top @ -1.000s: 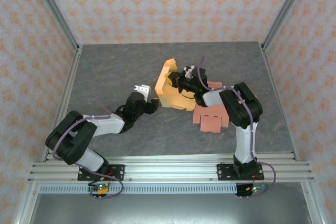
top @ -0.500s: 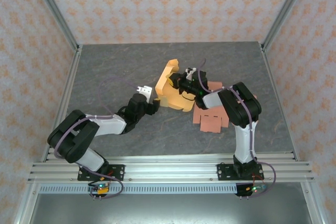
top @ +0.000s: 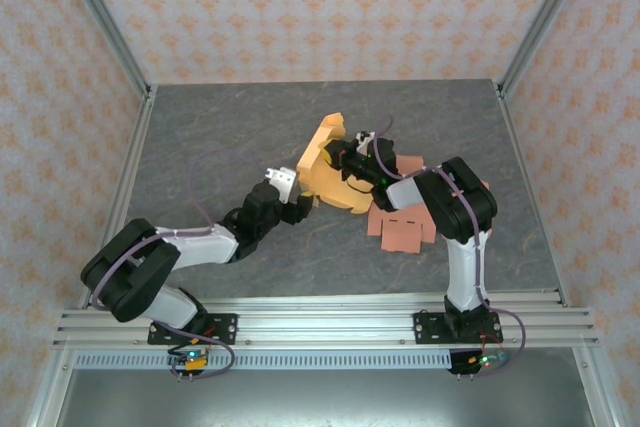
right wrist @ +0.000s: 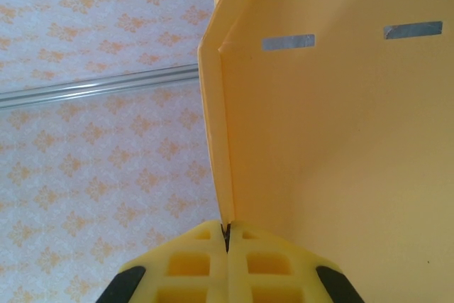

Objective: Fold the paper box

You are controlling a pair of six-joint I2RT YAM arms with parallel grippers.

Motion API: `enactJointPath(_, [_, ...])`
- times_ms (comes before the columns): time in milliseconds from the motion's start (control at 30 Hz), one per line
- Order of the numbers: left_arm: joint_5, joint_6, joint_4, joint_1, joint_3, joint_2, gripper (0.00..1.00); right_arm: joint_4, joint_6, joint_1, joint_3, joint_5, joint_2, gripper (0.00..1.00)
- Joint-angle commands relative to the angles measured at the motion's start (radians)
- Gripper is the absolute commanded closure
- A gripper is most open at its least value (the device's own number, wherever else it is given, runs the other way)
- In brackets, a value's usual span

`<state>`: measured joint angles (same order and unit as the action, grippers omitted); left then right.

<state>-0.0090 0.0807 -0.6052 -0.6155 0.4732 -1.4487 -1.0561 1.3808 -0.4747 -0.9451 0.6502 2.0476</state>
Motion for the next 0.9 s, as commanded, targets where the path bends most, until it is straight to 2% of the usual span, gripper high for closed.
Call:
enactJointPath(0, [-0.019,0.008,-0.013,-0.001,-0.034,0.029,0.23,-0.043,0.021,-0.009,-0.027,-0.015,0.021,1.0])
enactJointPath(167, [-0.073,0.005,-0.037,-0.001,-0.016,-0.017,0.24,-0.052,0.032,-0.019,-0.038,0.0,0.03,1.0])
enactJointPath(367, [-0.084,0.003,-0.088,-0.001,0.051,-0.117,0.25,-0.035,0.023,-0.036,-0.027,-0.02,0.013,1.0])
enactJointPath(533, [-0.208,0.052,-0.106,0.009,0.087,-0.175,0.26,-0.031,0.02,-0.057,-0.014,-0.041,0.008,1.0])
enactJointPath(867, [-0.219,0.128,-0.113,0.028,0.085,-0.169,0.3,-0.028,0.026,-0.087,-0.002,-0.043,0.015,1.0])
